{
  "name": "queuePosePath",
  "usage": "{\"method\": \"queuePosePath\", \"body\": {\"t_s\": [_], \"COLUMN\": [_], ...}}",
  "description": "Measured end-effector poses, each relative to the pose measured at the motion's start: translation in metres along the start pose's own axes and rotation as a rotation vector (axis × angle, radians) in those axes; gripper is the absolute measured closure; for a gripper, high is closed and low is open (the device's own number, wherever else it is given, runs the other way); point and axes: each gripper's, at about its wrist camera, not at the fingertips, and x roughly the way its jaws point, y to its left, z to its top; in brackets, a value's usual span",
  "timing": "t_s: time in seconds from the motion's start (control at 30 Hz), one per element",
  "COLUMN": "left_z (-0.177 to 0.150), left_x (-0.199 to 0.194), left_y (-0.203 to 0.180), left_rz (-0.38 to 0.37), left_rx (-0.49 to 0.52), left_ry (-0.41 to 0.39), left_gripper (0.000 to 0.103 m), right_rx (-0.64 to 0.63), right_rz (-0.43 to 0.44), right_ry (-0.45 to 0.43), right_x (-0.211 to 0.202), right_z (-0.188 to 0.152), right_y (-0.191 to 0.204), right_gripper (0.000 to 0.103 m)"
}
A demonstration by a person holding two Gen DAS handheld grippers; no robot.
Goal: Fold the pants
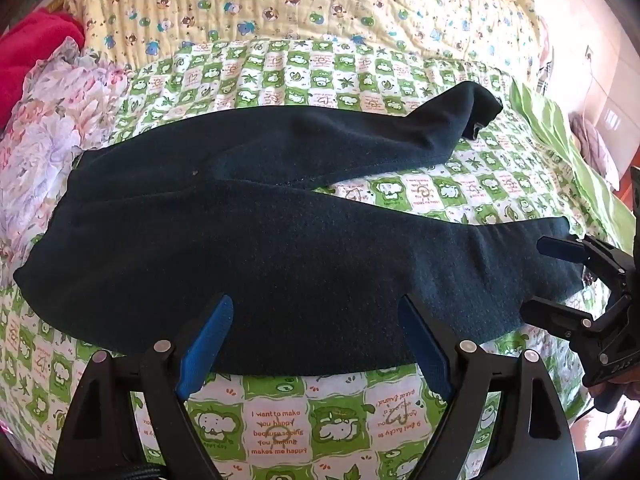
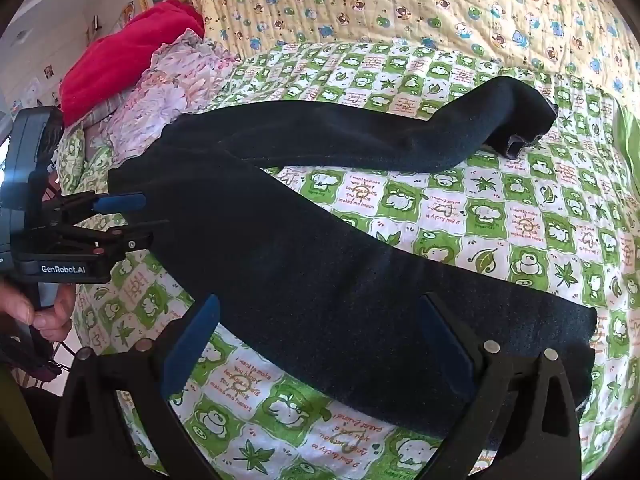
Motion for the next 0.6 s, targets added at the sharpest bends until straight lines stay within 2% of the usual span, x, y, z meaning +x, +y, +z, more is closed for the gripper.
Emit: {"method": "queuePosePath", "body": {"t_s": [0.6], "left_z": [-0.0019], "left_x": [0.0012], "left_y": [0.0013], "left_rz": [-0.01], "left_rx": [-0.015], "left_ry": [0.004], "left_gripper": [0.018], "right_rx": [-0.001], "right_rz": [-0.003], "right_ry": [0.001], "right_x": [-0.0014], "right_z": [0.0034], "right_y": [-0.0013], "right_gripper": [0.004]}}
